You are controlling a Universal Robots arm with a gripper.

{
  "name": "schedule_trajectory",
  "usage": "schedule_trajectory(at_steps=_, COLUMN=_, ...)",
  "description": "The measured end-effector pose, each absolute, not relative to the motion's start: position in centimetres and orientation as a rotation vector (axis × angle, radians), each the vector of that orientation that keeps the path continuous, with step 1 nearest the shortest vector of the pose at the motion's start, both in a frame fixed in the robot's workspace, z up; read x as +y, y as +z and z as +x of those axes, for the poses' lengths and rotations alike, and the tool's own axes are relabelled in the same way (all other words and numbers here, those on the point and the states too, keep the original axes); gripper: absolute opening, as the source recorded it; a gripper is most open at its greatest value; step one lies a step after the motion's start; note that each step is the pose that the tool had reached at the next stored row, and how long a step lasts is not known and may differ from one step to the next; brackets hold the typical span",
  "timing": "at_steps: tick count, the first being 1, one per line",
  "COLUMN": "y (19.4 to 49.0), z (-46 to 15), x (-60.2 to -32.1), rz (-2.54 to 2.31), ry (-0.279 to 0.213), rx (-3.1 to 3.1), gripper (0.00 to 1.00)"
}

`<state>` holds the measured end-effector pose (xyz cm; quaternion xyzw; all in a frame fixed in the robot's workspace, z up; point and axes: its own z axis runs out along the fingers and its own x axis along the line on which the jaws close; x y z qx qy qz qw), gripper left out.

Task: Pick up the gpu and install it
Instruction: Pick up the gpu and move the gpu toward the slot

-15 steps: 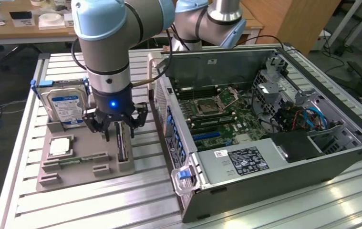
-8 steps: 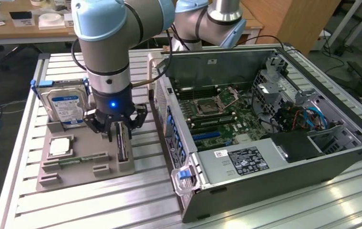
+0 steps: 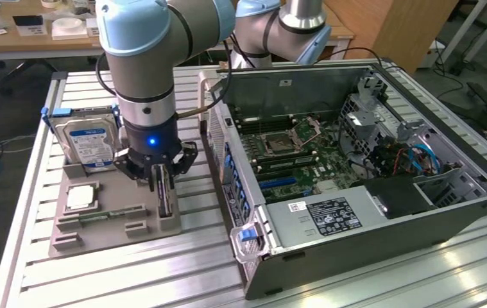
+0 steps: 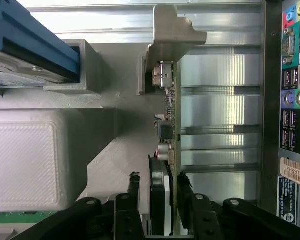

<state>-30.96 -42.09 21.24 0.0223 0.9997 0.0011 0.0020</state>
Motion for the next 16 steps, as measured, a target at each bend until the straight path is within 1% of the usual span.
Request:
schedule_trajectory(at_steps=3, y=21.23, z=-30.96, x=-42.17, rz=0.070, ry=0.003, rx=3.137, gripper=0.40)
schedule_trajectory(at_steps=4, y=21.23, z=-30.96, x=-42.17, rz=0.070, ry=0.004, rx=3.137, gripper=0.34)
schedule_trajectory(at_steps=9, y=21.23, z=-30.95, x=-42.19, rz=0.070, ry=0.003, rx=3.137, gripper=0.32)
schedule_trajectory(at_steps=10, y=21.23, z=-30.95, x=-42.19, rz=0.070, ry=0.003, rx=3.137, gripper=0.28)
schedule_trajectory(at_steps=16, y=21.20, z=-30.94, x=-42.19, rz=0.070, ry=0.003, rx=3.137, gripper=0.28)
